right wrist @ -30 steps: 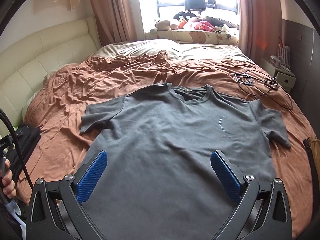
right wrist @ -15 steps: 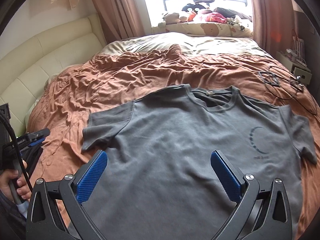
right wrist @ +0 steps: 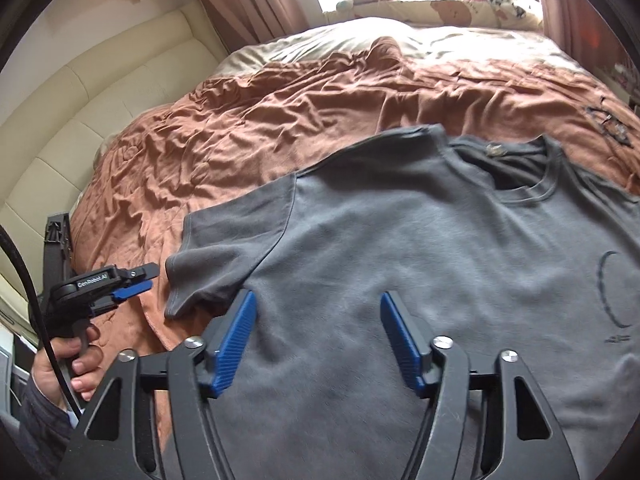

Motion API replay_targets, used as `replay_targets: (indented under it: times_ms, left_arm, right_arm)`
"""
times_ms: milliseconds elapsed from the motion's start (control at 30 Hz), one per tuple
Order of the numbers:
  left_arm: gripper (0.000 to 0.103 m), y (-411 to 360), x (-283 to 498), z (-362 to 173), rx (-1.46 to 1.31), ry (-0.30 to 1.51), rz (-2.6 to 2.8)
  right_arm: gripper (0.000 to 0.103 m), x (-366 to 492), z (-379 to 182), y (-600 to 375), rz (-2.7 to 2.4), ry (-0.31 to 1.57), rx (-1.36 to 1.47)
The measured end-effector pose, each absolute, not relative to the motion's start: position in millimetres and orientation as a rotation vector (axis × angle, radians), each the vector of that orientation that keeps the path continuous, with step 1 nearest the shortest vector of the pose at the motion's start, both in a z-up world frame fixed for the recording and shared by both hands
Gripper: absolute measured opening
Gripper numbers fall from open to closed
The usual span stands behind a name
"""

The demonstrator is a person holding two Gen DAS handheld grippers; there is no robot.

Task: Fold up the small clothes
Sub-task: 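Pinch the sleeve with the left tool and fold it inward while the right tool pinches the shirt side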

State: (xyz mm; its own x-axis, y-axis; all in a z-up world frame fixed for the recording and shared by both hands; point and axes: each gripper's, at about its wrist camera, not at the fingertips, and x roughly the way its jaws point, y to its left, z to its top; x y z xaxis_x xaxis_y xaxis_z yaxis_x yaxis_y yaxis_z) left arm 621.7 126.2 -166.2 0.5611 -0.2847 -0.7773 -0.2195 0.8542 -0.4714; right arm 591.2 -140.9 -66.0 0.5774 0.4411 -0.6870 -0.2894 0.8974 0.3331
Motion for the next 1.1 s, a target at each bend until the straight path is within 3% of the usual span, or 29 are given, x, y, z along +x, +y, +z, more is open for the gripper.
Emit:
replay_targets:
  times_ms: [100, 233, 333, 467, 500, 1100]
  left_arm:
    - [0.047, 130, 634, -180, -0.598, 1.008, -0.041]
    - [0.045, 133, 652, -196, -0.620, 1.030, -0.047]
    - [0.037, 135, 663, -203, -0.620, 1.033, -0.041]
    - [0.006, 140, 672, -202, -0.665, 1.033, -0.044]
    - [0.004, 141, 672, -198, -0.665, 1.022, -0.037]
    - [0.003, 100, 693, -96, -0.584, 0.878, -0.214]
  right_arm:
    - [0.043, 612, -78, -132, 0.462, 0.887, 0.223]
    - [0.034, 630, -88, -121, 0.480, 0.903, 0.249]
    - [0.025, 644, -95, -116, 0.478, 0.925, 0.279]
    - [0.014, 665, -107, -109, 0.469, 0.957, 0.341]
    - [0.011, 670, -109, -107, 0.463, 0.959, 0.350]
    - [0.002, 712, -160, -73, 0.488, 1.097, 0.597]
